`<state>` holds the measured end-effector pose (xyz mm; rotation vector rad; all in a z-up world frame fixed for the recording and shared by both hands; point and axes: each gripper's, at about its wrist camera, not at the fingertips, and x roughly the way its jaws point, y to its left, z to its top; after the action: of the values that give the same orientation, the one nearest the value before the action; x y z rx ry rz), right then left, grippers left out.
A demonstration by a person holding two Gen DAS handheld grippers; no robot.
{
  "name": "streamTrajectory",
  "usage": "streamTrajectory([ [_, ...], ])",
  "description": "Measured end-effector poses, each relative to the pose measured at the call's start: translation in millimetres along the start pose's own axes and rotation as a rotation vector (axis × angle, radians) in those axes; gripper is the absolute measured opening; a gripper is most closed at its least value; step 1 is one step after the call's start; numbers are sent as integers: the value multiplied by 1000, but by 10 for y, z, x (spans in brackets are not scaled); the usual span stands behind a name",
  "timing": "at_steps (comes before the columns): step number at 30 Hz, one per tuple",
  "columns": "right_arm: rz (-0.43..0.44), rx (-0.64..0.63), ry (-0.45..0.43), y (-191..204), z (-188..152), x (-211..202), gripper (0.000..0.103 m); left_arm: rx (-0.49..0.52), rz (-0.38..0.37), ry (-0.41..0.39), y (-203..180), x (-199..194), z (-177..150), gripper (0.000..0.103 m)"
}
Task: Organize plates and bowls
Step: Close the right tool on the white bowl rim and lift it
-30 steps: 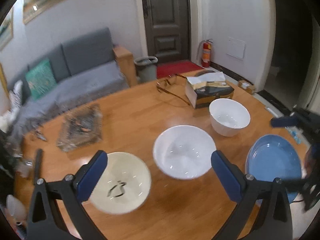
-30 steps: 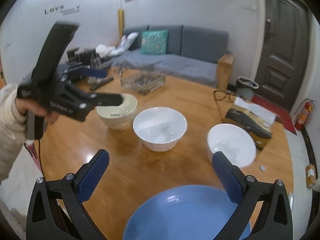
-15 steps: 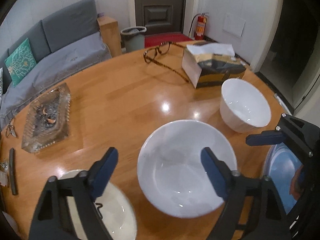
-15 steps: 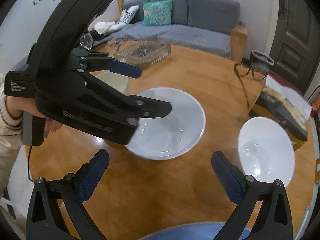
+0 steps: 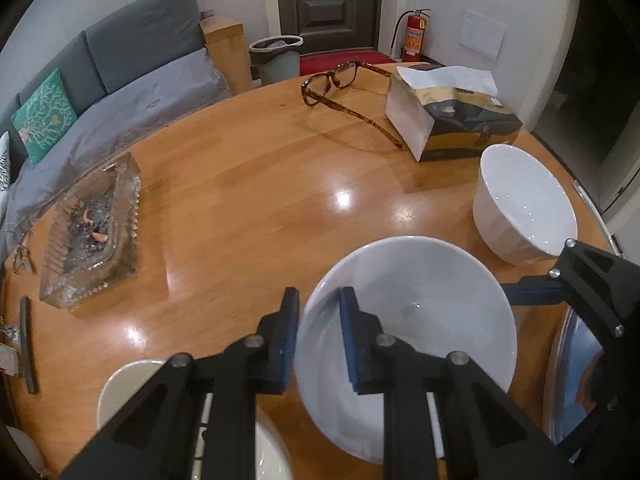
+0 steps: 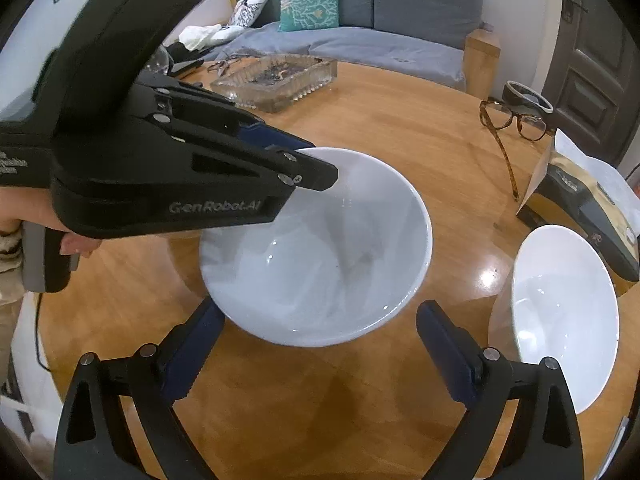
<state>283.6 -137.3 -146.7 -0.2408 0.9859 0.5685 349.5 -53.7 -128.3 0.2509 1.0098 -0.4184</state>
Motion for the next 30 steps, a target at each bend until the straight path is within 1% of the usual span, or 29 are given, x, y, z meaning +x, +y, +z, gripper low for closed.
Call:
streamTrajectory([
  [3,13,-15,-1,-5,12,41,92,6,-2,3,2,12,11,18],
  [5,23,-30,2,-2,24,65,89,12,1,8,-5,16,9,18],
  [9,38,-43,8,-9,15,91,86,26,-12,16,-47,-19,-37,17],
  [14,38,-72,37,-31,-125,-14,86,75,-89,33,-190,-98,-158,17],
  [16,32,-79,52,-35,-183,-59,86,90,-99,41,-247,-95,-173,17],
  [20,31,-78,55,-57,-218,-85,87,96,-73,77,-319,34,-187,17],
  [22,27,-81,54,-57,-212,-67,87,100,-63,79,-332,83,-192,17],
  [24,27,-82,54,-57,-213,-53,88,88,-68,78,-312,102,-194,15],
  [30,39,-76,64,-80,-176,24,90,80,-83,75,-298,115,-191,15],
])
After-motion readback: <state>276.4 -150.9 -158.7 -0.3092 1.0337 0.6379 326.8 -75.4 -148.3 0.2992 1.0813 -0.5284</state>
